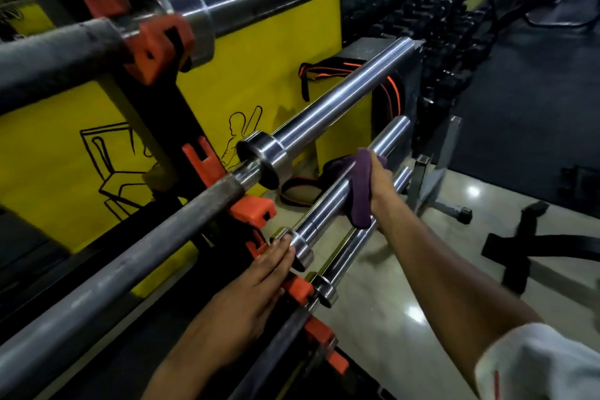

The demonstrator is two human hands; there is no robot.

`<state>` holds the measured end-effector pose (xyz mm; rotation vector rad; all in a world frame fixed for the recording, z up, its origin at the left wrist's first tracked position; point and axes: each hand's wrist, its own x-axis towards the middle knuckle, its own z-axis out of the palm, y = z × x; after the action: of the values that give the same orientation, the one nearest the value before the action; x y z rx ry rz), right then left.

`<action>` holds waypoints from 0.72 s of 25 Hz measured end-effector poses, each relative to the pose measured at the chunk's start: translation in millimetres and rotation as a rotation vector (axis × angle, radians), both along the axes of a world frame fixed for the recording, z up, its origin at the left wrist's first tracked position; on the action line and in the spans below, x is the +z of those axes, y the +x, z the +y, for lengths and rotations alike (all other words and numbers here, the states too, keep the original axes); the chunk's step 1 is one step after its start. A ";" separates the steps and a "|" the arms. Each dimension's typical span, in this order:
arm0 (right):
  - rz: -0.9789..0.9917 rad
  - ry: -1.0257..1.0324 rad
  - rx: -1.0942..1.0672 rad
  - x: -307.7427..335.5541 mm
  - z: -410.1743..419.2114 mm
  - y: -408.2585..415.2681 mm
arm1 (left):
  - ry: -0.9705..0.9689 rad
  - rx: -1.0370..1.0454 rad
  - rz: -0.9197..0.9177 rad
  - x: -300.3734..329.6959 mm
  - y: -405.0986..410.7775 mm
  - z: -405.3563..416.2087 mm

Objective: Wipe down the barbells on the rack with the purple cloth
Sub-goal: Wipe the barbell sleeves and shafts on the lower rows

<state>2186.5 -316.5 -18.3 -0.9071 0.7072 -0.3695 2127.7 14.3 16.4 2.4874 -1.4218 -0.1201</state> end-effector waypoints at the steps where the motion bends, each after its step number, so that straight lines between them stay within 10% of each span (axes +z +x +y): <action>1: 0.015 -0.014 -0.001 -1.1 3.3 0.1 | 0.001 0.008 0.011 0.8 -1.1 4.9; 18: -0.027 -0.120 0.260 -15.1 139.8 -54.3 | -0.190 -0.087 0.145 -17.6 8.5 33.3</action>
<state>2132.2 -176.7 -33.4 -1.0920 0.5380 -0.1945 2136.1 47.5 -1.2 2.2184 -1.4119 -0.1715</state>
